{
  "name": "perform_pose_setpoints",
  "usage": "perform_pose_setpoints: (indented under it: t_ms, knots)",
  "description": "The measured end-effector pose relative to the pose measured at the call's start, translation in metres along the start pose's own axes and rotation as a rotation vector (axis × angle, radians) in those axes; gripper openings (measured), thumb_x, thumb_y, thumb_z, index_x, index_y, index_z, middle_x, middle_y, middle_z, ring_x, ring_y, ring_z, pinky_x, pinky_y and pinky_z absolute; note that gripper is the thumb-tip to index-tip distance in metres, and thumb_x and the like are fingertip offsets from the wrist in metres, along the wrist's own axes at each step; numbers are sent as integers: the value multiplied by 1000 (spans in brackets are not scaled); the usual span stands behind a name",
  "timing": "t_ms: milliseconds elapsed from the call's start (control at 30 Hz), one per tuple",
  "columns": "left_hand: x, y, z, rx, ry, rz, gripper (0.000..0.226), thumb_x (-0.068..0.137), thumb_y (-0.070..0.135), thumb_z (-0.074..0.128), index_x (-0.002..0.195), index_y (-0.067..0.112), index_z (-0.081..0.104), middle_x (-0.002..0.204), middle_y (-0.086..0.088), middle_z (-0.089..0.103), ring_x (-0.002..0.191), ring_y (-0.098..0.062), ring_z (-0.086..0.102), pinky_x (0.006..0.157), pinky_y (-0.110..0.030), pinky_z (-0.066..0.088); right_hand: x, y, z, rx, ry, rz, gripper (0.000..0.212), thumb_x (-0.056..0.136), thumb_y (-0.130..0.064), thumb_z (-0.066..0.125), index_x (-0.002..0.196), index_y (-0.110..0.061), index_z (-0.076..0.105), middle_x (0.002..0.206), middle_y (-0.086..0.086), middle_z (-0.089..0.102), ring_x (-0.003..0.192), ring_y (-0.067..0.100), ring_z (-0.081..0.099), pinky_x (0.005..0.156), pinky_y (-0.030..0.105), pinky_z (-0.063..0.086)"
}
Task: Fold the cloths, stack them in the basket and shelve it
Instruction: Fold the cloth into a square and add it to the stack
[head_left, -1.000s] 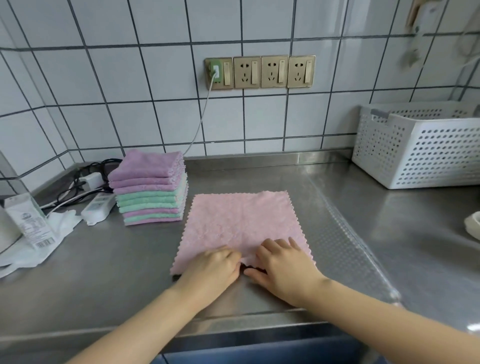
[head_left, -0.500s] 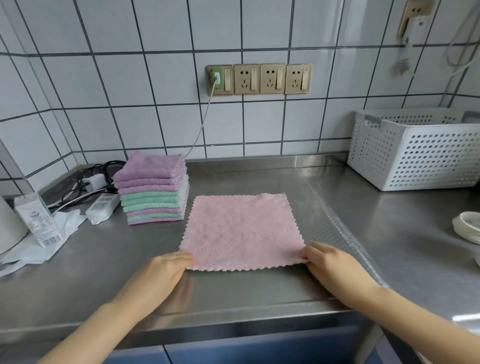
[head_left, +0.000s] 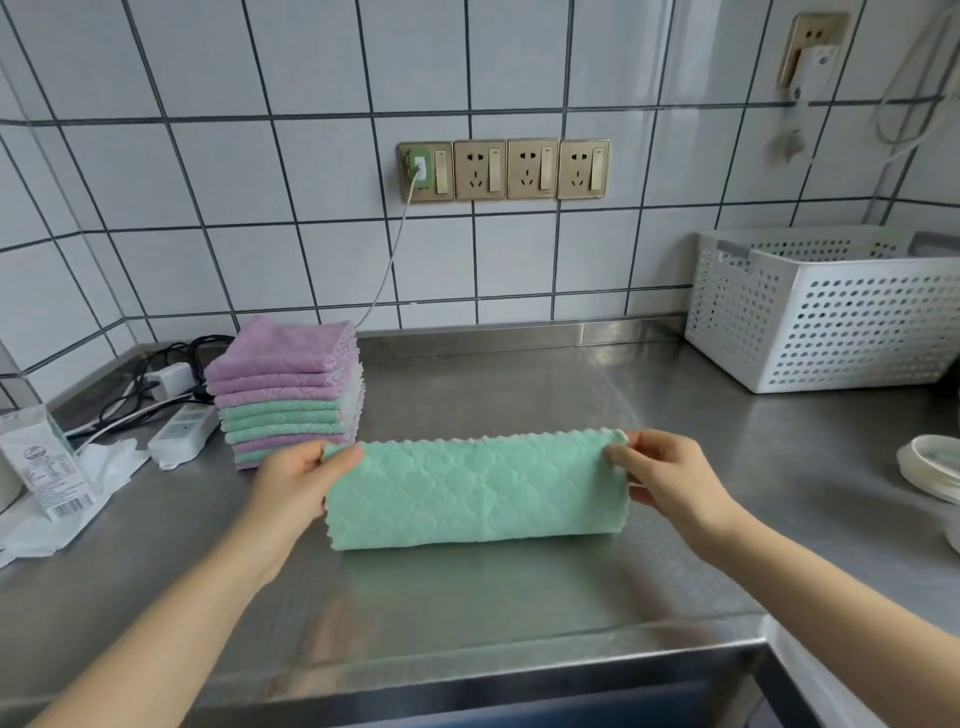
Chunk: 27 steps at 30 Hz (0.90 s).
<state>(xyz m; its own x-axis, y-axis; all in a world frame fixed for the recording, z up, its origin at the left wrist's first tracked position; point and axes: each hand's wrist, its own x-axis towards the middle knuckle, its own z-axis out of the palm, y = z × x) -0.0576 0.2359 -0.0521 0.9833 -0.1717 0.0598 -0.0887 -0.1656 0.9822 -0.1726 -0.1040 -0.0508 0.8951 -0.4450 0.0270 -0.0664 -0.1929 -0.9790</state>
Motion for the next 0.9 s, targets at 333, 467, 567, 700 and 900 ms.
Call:
perform_pose_setpoints:
  t_ms: [333,467,567,700,900]
  knots:
    - [76,-39,38,505,266,28,38,83,16,68,54,9,45,46,-2,34,51,-22,31,48,-32,25,83,29,41,-358,154,166,23,85,-17,59,68,-3,65,55,4,49,49,18,45,46,25,37]
    - [84,-44,43,602,293,211,29,87,12,64,64,10,46,46,6,40,52,-22,37,54,-33,27,88,29,43,-406,176,151,21,87,-17,58,81,-2,70,60,5,58,53,19,51,50,27,43]
    - [90,-47,46,634,316,220,28,88,12,63,66,9,47,50,2,44,57,-29,46,58,-32,30,91,29,43,-420,191,159,27,88,-20,61,85,6,68,61,9,57,54,22,50,56,32,46]
    - [96,-47,53,775,316,238,25,93,15,55,73,5,46,70,-23,62,74,-43,58,61,-41,39,95,28,44,-468,183,143,25,91,-22,61,89,3,67,68,6,59,68,24,56,67,34,49]
    - [99,-47,59,973,297,187,19,95,16,52,94,-2,57,91,-25,66,89,-43,61,67,-42,44,96,27,49,-573,197,114,27,89,-17,59,93,9,64,79,18,66,78,35,62,66,38,52]
